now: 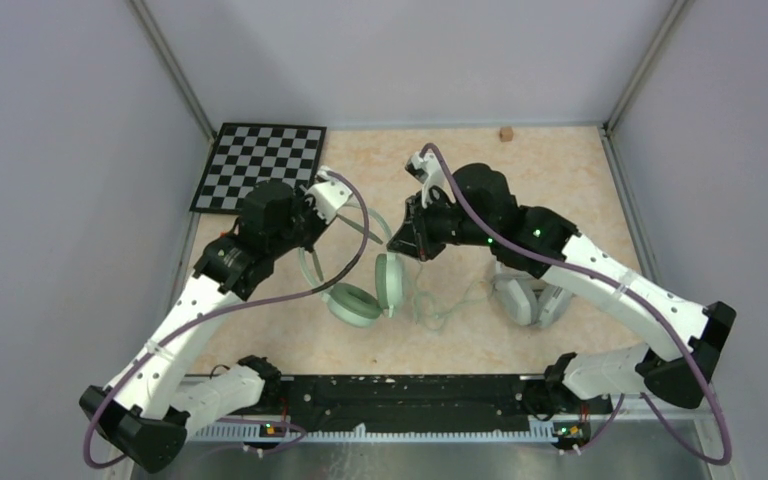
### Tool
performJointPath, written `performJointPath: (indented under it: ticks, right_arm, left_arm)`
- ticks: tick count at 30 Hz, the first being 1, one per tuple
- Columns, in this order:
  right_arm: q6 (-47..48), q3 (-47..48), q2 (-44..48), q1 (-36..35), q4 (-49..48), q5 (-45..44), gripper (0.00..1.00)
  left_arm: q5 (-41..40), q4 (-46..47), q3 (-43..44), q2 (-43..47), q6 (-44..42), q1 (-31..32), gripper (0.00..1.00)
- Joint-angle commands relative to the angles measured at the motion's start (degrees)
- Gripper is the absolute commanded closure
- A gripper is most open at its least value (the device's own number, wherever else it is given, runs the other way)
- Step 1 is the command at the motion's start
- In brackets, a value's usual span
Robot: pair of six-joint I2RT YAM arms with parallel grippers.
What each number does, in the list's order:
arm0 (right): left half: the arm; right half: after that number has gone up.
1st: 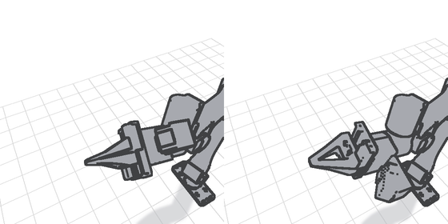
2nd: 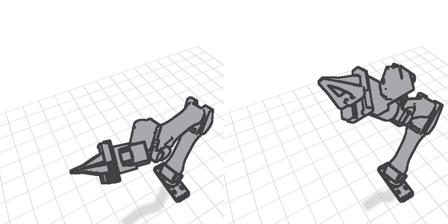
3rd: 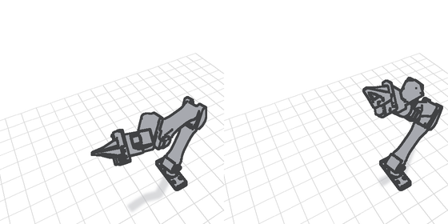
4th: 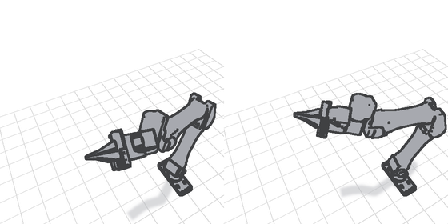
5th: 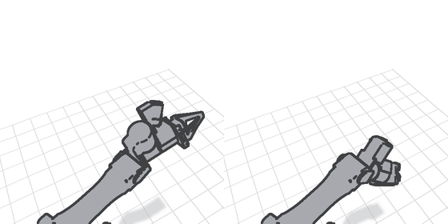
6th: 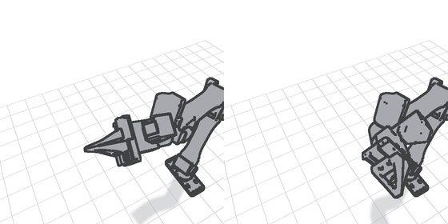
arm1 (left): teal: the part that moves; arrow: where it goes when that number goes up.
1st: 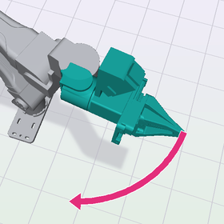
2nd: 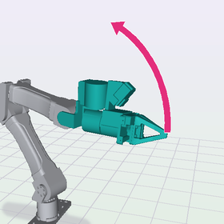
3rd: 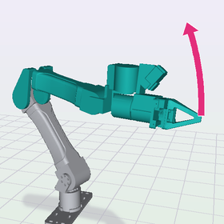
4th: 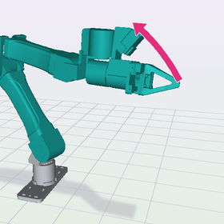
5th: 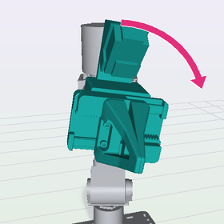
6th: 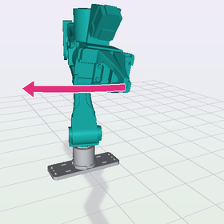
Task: Wrap the headphones
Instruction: Wrap the headphones cable around the headphones.
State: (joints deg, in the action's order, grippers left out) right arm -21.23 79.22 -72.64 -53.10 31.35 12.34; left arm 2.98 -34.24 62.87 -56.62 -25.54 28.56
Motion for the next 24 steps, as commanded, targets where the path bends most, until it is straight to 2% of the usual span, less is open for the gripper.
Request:
performJointPath:
  ticks: [1,5,8,12,17,21,24]
  right_arm:
    - [-4.65,3.51,-1.04,0.68,-5.65,7.42,0.96]
    - [-7.61,0.24,-1.09,0.72,-10.97,11.08,0.96]
    - [-12.22,-4.86,-1.39,0.74,-20.8,17.98,0.96]
    - [-18.47,-9.52,-1.99,0.73,-32.65,23.82,0.91]
    - [-19.43,-10.56,-2.72,0.74,-36.42,24.78,0.87]
    - [-22.73,-12.14,-2.38,0.78,-42.8,27.4,0.87]
    - [-24.08,-12.42,-3.05,0.85,-45.21,28.25,0.87]
  left_arm:
    - [-10.27,3.65,1.08,-2.57,4.19,1.02,1.0]
    - [-11.84,6.16,0.53,-3.27,8.29,1.14,1.0]
    - [-14.72,7.17,0.92,-4.14,12.52,1.15,1.0]
    - [-17.5,6.07,2.07,-5.46,16.53,1.21,1.0]
    - [-20.16,4.56,4.51,-5.69,20.26,1.24,1.0]
    - [-27.6,4.68,5.02,-6.19,20.34,1.16,1.0]
    - [-28.48,5.78,5.02,-5.85,21.17,1.2,1.0]
